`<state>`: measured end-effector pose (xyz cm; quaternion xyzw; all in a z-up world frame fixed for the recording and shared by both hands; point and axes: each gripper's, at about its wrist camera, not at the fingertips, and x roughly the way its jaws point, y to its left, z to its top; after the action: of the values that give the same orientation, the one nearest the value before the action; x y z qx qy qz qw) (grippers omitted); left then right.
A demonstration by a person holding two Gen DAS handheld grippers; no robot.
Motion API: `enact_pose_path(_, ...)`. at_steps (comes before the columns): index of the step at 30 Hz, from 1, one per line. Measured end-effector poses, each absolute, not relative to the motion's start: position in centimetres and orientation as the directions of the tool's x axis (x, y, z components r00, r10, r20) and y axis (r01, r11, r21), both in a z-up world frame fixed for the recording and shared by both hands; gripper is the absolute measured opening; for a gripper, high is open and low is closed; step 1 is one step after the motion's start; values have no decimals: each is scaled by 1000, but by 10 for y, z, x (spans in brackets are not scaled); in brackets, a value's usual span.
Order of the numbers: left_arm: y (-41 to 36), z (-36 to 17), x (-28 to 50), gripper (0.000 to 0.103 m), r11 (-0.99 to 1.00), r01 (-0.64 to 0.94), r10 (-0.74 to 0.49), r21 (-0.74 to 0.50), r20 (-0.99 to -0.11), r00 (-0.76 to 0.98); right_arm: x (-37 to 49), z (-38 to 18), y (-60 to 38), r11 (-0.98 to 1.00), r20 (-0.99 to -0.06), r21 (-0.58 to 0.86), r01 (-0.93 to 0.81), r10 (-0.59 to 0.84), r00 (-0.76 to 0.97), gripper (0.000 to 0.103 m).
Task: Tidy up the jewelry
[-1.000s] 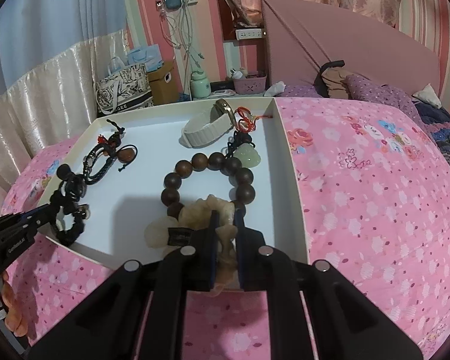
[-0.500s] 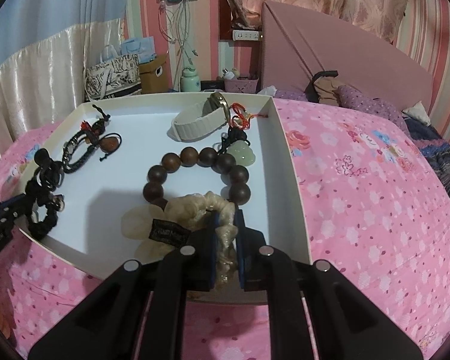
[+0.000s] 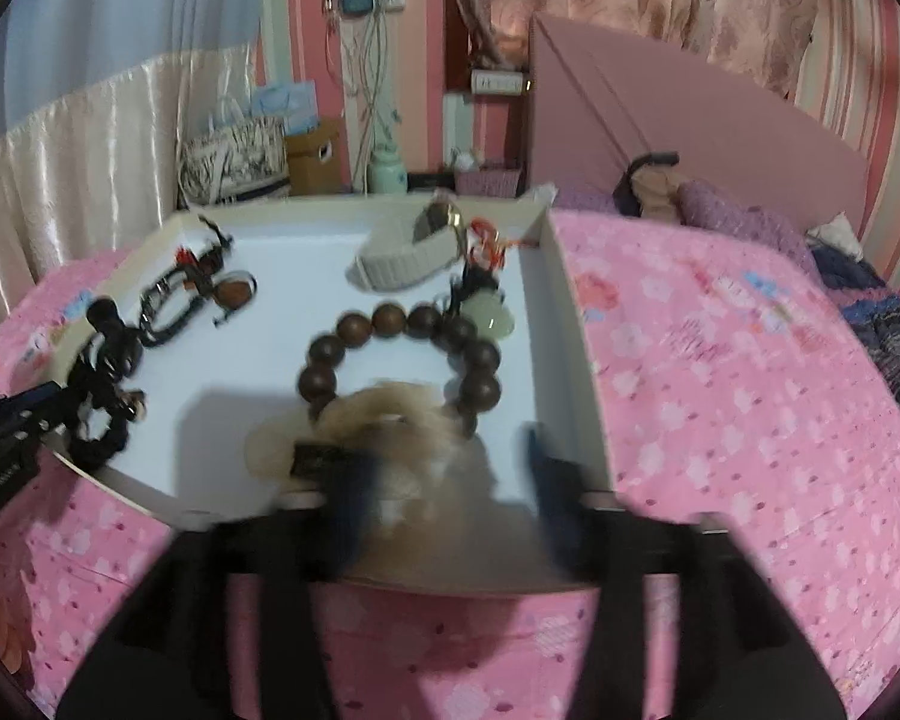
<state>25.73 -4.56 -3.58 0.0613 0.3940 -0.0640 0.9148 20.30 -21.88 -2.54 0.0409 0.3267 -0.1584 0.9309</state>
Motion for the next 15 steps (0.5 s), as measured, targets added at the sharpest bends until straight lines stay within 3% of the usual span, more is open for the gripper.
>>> enact_pose_path(1, -46, -31, 254, 38, 984, 168, -75, 57, -724, 685, 200, -21, -216, 947, -609, -40, 319, -276, 743, 71)
enact_pose_path(5, -43, -4, 223, 76, 985, 167, -93, 44, -679, 729, 188, -6, -209, 951, -596, -67, 303, -282, 752, 75)
enact_pose_path(9, -33, 25, 185, 96, 987, 160, -103, 34, -629, 771, 161, 15, -201, 957, -581, -56, 283, -262, 771, 82)
enact_pose_path(11, -26, 36, 166, 100, 989, 148, -107, 17, -607, 787, 142, 24, -196, 960, -575, -62, 273, -258, 777, 90)
enact_pose_path(15, -22, 54, 132, 100, 989, 151, -114, 14, -585, 803, 104, 36, -186, 957, -557, -96, 274, -279, 782, 94)
